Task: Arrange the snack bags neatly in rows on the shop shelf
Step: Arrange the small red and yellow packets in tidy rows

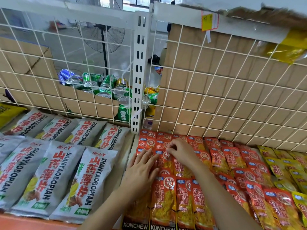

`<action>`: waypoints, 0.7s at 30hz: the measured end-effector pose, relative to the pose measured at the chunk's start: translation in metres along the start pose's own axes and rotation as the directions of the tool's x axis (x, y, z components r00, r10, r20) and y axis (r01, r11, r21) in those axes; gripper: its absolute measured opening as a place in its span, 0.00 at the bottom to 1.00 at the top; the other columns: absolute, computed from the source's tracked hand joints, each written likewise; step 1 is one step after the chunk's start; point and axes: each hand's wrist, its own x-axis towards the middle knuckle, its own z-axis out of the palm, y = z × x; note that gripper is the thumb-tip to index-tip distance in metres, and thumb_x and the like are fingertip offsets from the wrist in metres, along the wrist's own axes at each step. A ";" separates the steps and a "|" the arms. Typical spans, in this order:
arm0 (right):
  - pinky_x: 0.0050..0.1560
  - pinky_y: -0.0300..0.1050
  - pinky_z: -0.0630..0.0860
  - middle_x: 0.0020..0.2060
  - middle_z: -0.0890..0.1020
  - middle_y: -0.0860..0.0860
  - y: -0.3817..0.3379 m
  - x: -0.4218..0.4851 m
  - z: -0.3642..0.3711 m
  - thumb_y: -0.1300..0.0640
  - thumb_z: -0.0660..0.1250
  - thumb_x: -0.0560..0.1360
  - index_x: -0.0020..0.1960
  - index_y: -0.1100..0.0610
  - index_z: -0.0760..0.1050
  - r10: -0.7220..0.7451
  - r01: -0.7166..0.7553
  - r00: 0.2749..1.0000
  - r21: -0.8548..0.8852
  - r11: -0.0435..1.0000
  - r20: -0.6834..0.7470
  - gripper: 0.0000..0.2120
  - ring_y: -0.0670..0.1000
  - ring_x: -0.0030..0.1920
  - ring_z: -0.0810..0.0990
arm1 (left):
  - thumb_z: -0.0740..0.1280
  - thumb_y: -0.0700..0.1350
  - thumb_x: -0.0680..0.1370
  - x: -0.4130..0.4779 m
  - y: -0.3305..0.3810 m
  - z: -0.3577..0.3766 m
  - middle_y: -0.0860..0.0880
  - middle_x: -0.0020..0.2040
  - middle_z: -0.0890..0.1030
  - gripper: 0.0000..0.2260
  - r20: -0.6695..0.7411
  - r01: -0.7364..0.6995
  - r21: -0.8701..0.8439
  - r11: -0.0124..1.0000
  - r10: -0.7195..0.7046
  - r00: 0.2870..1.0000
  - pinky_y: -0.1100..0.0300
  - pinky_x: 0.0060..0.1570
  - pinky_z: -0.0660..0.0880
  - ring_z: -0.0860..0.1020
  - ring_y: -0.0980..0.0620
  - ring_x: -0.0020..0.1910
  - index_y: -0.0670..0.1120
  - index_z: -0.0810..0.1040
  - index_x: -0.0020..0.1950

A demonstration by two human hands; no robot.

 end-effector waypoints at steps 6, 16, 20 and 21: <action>0.46 0.39 0.66 0.45 0.77 0.47 0.001 0.002 -0.001 0.54 0.64 0.76 0.41 0.51 0.71 0.016 -0.017 1.000 0.057 0.998 0.013 0.06 0.44 0.45 0.72 | 0.28 0.69 0.65 -0.001 0.003 -0.003 0.57 0.77 0.47 0.38 0.001 0.003 -0.021 1.000 -0.003 1.000 0.58 0.71 0.35 0.41 0.57 0.75 0.62 0.46 0.74; 0.39 0.33 0.65 0.41 0.75 0.43 0.004 -0.011 -0.006 0.53 0.67 0.74 0.43 0.51 0.75 -0.080 0.097 0.983 0.098 0.990 -0.163 0.03 0.41 0.41 0.72 | 0.18 0.72 0.57 0.001 0.000 0.001 0.57 0.77 0.48 0.50 0.000 0.009 -0.018 1.000 -0.009 1.000 0.58 0.72 0.37 0.43 0.56 0.75 0.62 0.48 0.75; 0.36 0.34 0.66 0.38 0.76 0.41 0.002 -0.031 -0.013 0.49 0.68 0.74 0.43 0.50 0.75 -0.087 0.085 0.993 0.029 0.996 0.075 0.05 0.39 0.39 0.73 | 0.19 0.72 0.57 0.001 0.000 -0.001 0.57 0.77 0.48 0.50 0.009 0.008 -0.016 1.000 -0.008 1.000 0.58 0.71 0.37 0.43 0.56 0.75 0.61 0.49 0.75; 0.36 0.34 0.66 0.39 0.76 0.42 0.001 -0.036 -0.012 0.49 0.68 0.73 0.43 0.49 0.75 -0.090 0.091 0.987 -0.004 0.996 0.133 0.05 0.40 0.39 0.73 | 0.20 0.73 0.58 0.001 0.000 -0.001 0.57 0.77 0.49 0.50 0.009 0.008 -0.025 1.000 -0.008 1.000 0.58 0.71 0.37 0.43 0.56 0.75 0.61 0.50 0.75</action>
